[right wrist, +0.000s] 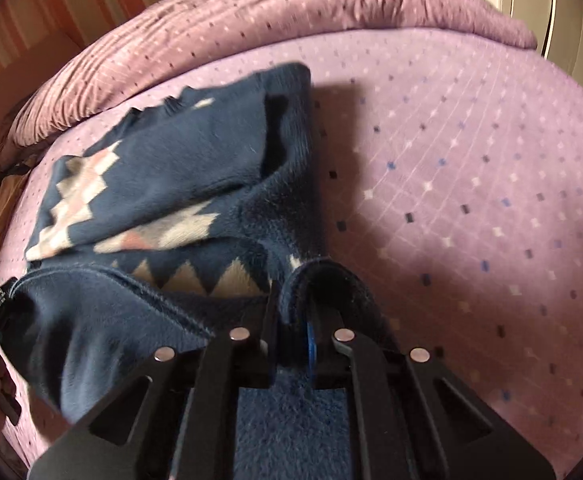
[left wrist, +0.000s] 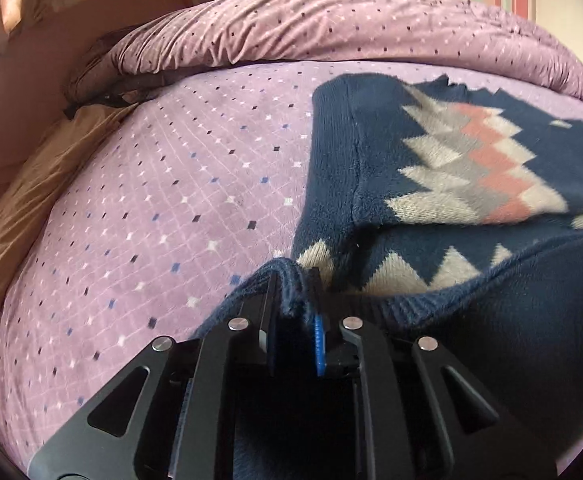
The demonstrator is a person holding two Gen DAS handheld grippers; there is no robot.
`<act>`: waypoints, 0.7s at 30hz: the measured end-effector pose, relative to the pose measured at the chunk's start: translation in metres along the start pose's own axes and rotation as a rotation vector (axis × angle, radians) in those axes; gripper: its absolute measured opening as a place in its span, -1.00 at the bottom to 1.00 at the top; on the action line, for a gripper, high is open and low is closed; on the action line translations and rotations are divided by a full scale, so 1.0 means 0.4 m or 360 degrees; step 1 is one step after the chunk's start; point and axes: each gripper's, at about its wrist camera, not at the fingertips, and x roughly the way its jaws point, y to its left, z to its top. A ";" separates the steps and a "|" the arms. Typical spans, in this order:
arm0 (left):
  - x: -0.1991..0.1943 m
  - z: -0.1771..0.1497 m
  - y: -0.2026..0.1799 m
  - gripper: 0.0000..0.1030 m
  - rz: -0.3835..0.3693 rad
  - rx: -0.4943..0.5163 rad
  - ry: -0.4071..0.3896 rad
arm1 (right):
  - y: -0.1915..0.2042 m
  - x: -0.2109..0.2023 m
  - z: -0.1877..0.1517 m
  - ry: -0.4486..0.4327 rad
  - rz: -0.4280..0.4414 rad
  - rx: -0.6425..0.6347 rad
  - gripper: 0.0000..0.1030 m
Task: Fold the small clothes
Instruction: 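Fold the hem up over the sweater body with both tools and release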
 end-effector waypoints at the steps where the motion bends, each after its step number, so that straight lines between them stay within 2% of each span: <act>1: 0.003 0.003 -0.003 -0.72 -0.0005 0.0000 -0.0004 | -0.002 0.008 0.004 0.0011 0.0015 0.0015 -0.74; 2: 0.003 0.009 -0.003 -0.67 -0.0014 -0.0005 -0.0005 | -0.006 0.012 0.012 0.0018 0.0039 0.0040 -0.72; 3: -0.003 0.016 0.004 -0.44 -0.0051 -0.0028 -0.0008 | -0.010 0.010 0.019 0.0024 0.0071 0.0064 -0.62; 4: -0.013 0.023 0.011 -0.21 -0.0082 -0.0048 -0.0014 | -0.020 -0.001 0.031 0.0048 0.0153 0.0112 -0.38; 5: -0.028 0.028 0.022 0.46 -0.0091 -0.0070 -0.0033 | -0.027 -0.012 0.037 0.0041 0.0215 0.0140 -0.15; 6: -0.066 0.037 0.050 0.85 -0.0101 -0.0122 -0.0117 | -0.038 -0.051 0.045 -0.0028 0.0273 0.0158 0.57; 7: -0.085 0.043 0.065 0.89 -0.0108 -0.0149 -0.0163 | -0.046 -0.090 0.052 -0.0099 0.0257 0.0161 0.93; 10: -0.136 0.060 0.117 0.90 -0.0110 -0.0154 -0.0245 | -0.073 -0.182 0.074 -0.0247 0.0306 0.0124 0.93; 12: -0.142 0.064 0.128 0.93 -0.0066 -0.0081 -0.0275 | -0.077 -0.212 0.085 -0.0327 0.0253 -0.0015 0.93; 14: -0.129 0.064 0.131 0.94 -0.0053 0.0004 -0.0275 | -0.075 -0.206 0.092 -0.0363 0.0206 -0.0238 0.93; 17: -0.092 0.053 0.133 0.94 -0.0154 0.0112 -0.0274 | -0.068 -0.144 0.090 -0.0277 0.0279 -0.0459 0.84; 19: -0.056 0.036 0.116 0.94 -0.0200 0.0231 -0.0263 | -0.059 -0.096 0.083 -0.0178 0.0296 -0.0566 0.55; 21: -0.034 0.024 0.113 0.94 -0.0251 0.0262 -0.0241 | -0.048 -0.062 0.071 -0.0109 0.0339 -0.0619 0.43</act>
